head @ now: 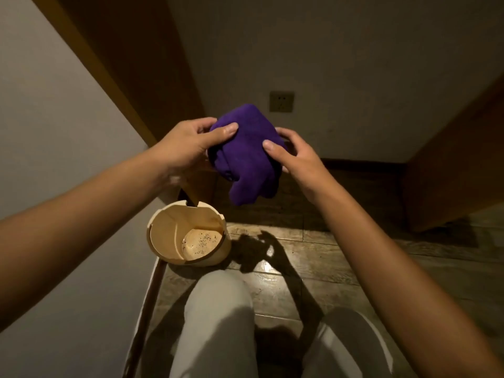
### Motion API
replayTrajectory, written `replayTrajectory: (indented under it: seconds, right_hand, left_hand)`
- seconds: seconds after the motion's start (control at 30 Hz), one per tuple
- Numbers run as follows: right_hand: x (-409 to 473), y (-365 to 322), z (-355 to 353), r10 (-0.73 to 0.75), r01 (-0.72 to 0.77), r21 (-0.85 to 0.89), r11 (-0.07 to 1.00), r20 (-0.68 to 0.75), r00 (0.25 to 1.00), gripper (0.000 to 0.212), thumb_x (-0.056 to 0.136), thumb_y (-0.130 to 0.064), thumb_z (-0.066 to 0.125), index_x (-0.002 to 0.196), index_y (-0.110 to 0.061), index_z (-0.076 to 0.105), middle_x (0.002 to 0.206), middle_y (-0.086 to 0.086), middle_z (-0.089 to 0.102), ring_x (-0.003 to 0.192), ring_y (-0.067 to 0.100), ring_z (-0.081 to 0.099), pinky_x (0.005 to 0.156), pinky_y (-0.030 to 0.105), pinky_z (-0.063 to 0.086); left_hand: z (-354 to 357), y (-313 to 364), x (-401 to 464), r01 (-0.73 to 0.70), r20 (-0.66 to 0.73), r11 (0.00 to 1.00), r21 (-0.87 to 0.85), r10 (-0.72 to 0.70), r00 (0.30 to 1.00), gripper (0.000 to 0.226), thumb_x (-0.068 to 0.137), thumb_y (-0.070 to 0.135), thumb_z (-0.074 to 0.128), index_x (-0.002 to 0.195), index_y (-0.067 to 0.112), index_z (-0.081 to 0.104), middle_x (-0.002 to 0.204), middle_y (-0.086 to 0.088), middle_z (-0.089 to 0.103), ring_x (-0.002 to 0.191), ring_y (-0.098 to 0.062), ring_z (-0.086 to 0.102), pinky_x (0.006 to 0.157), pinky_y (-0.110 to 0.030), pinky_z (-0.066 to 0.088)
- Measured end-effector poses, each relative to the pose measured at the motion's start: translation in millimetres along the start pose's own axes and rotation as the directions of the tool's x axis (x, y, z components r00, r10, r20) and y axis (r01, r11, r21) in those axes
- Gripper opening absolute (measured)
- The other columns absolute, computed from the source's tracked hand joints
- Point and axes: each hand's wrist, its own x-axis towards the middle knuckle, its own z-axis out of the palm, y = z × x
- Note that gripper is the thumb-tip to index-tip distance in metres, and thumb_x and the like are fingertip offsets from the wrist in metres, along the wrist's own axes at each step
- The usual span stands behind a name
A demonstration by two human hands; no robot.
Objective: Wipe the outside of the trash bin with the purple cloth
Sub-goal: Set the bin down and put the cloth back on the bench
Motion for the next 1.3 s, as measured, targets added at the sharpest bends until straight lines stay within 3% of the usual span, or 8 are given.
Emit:
replayTrajectory:
  seconds: [0.27,0.4,0.47,0.7,0.8,0.9,1.07,1.3]
  right_hand:
    - [-51,-92,3,0.186,-0.157,0.146,0.977,-0.213,0.959,0.077,0.065,-0.07,0.077,0.128,-0.028,0.062,0.125,-0.007,0.065,0.113,0.011,0.066,0.084,0.026,0.055]
    - [-82,-133,-1,0.18,-0.195,0.006,0.981,-0.416,0.892,0.027,0.092,-0.055,0.065,0.105,-0.032,0.068,0.106,-0.012,0.069,0.099,0.005,0.066,0.076,0.027,0.048]
    - [-101,-159,-4,0.214,-0.246,-0.005,0.969,-0.479,0.852,0.028,0.097,-0.054,0.059,0.094,-0.027,0.067,0.09,-0.005,0.071,0.078,0.002,0.067,0.069,0.031,0.048]
    - [-166,-254,2,0.447,-0.43,0.145,0.891,-0.117,0.887,0.066,0.092,-0.075,0.046,0.132,-0.024,0.06,0.119,0.005,0.069,0.108,0.021,0.068,0.095,0.047,0.057]
    - [-186,-289,0,0.412,-0.375,0.436,0.818,0.011,0.911,0.085,0.078,-0.078,0.054,0.143,-0.023,0.051,0.135,0.007,0.063,0.122,0.026,0.063,0.095,0.048,0.057]
    - [-197,-323,-10,0.306,-0.231,0.599,0.766,-0.025,0.952,0.071,0.078,-0.062,0.071,0.135,-0.022,0.058,0.136,0.004,0.067,0.121,0.024,0.066,0.092,0.046,0.058]
    - [-196,-363,-28,0.18,-0.044,0.488,0.872,-0.236,0.955,0.05,0.078,-0.033,0.087,0.122,-0.016,0.071,0.117,0.005,0.076,0.11,0.023,0.072,0.094,0.041,0.058]
    - [-145,-427,-19,0.239,-0.058,0.633,0.772,-0.204,0.949,0.055,0.078,-0.03,0.082,0.124,-0.003,0.069,0.118,0.017,0.075,0.113,0.035,0.07,0.097,0.048,0.055]
  left_hand:
    - [12,103,-61,0.09,-0.04,0.977,-0.196,-0.1,0.994,0.034,0.079,0.033,0.081,0.107,0.015,0.073,0.091,0.003,0.079,0.08,-0.011,0.079,0.061,-0.024,0.061]
    - [11,150,-89,0.062,-0.119,0.99,-0.128,-0.077,0.99,0.025,0.088,0.032,0.08,0.107,0.017,0.074,0.101,-0.001,0.076,0.09,-0.015,0.078,0.065,-0.026,0.061]
    - [14,176,-106,0.024,-0.173,0.997,-0.073,-0.037,0.984,0.029,0.089,0.034,0.08,0.111,0.017,0.072,0.107,-0.004,0.075,0.097,-0.018,0.076,0.066,-0.028,0.061]
    - [38,254,-168,-0.004,-0.188,0.979,-0.203,-0.035,0.982,0.034,0.084,0.035,0.082,0.111,0.018,0.071,0.105,-0.002,0.077,0.096,-0.018,0.078,0.069,-0.03,0.064]
    - [52,280,-193,0.015,-0.131,0.946,-0.325,-0.061,0.99,0.045,0.075,0.036,0.085,0.112,0.014,0.071,0.096,0.0,0.082,0.088,-0.015,0.08,0.062,-0.027,0.062]
    - [61,304,-211,0.043,-0.089,0.943,-0.329,-0.077,0.993,0.049,0.073,0.037,0.084,0.113,0.014,0.07,0.102,-0.004,0.078,0.083,-0.012,0.08,0.059,-0.026,0.061]
    - [57,326,-220,0.022,-0.137,0.952,-0.306,-0.067,0.988,0.049,0.078,0.039,0.084,0.118,0.015,0.069,0.117,-0.006,0.074,0.088,-0.012,0.08,0.064,-0.025,0.062]
    - [33,345,-198,0.122,-0.02,0.837,-0.534,-0.156,0.988,0.033,0.092,0.033,0.075,0.121,0.017,0.068,0.112,-0.003,0.079,0.093,-0.02,0.081,0.065,-0.042,0.066]
